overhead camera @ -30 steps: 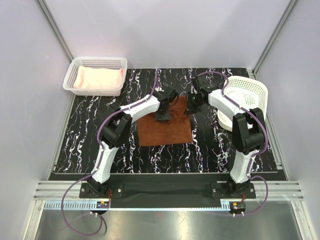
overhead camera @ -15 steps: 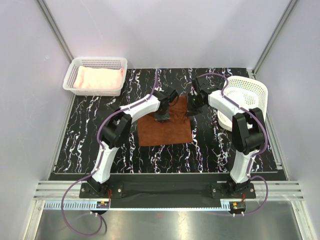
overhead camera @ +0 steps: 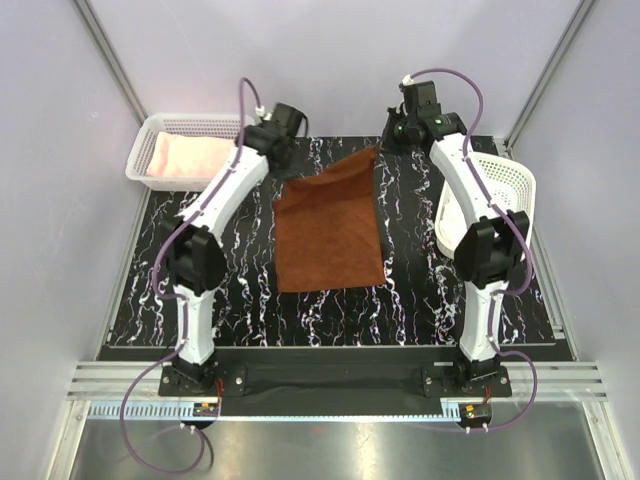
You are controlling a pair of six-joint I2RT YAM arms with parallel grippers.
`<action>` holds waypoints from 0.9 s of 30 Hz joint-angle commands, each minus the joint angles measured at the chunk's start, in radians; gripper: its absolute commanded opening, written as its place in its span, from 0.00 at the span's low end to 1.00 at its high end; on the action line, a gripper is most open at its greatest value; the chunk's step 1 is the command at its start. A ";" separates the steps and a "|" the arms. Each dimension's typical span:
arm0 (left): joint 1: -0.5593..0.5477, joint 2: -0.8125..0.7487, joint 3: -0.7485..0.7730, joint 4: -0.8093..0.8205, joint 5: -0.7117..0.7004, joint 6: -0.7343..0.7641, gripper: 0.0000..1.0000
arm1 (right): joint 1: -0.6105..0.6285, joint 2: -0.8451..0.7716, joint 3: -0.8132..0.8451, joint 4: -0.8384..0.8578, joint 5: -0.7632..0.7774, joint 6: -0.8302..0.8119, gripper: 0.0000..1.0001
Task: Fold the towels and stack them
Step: Fold the towel
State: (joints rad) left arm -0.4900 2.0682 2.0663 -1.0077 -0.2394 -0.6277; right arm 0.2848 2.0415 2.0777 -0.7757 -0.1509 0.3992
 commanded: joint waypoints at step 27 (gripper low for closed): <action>0.131 -0.059 0.026 0.284 0.005 0.373 0.00 | -0.047 0.104 0.108 0.116 -0.018 -0.057 0.00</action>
State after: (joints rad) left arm -0.3756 2.0483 2.0506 -0.8402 -0.2180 -0.3317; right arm 0.2413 2.2078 2.1254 -0.7231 -0.1856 0.3618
